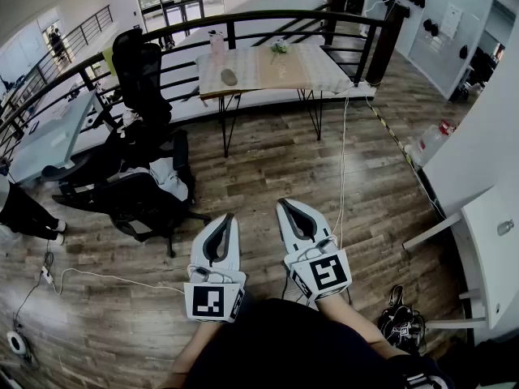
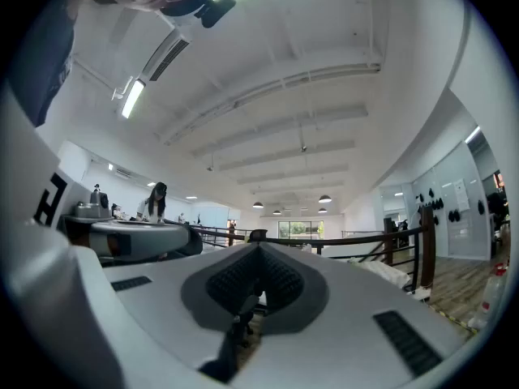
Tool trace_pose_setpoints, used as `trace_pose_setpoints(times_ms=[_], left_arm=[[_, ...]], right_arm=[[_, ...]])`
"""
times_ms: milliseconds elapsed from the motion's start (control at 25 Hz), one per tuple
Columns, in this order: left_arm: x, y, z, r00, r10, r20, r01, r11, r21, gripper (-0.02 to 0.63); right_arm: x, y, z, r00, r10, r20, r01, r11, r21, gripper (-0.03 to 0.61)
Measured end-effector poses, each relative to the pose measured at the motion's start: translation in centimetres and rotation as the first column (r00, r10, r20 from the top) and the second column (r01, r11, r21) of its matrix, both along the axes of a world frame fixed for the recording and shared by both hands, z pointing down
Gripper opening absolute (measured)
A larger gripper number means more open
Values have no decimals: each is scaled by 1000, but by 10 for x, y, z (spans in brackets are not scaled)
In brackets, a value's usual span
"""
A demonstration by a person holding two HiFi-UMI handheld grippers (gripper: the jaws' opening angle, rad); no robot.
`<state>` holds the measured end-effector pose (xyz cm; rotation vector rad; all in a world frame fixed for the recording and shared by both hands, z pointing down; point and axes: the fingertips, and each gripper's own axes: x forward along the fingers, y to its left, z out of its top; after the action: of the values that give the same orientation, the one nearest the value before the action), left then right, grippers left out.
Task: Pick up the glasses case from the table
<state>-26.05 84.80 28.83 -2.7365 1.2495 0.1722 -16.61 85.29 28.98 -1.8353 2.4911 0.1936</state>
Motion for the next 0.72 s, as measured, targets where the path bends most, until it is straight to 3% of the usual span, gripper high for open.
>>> trace_pose_setpoints(times_ms=[240, 440, 720], left_arm=[[5, -10, 3, 1000, 0, -6, 0, 1000, -13, 11], [8, -21, 16, 1000, 9, -21, -10, 997, -72, 11], [10, -79, 39, 1000, 12, -21, -14, 994, -112, 12]], right_arm=[[7, -10, 2, 999, -2, 36, 2, 1000, -7, 8], [9, -23, 9, 999, -12, 48, 13, 1000, -22, 8], [7, -76, 30, 999, -31, 23, 32, 997, -63, 8]])
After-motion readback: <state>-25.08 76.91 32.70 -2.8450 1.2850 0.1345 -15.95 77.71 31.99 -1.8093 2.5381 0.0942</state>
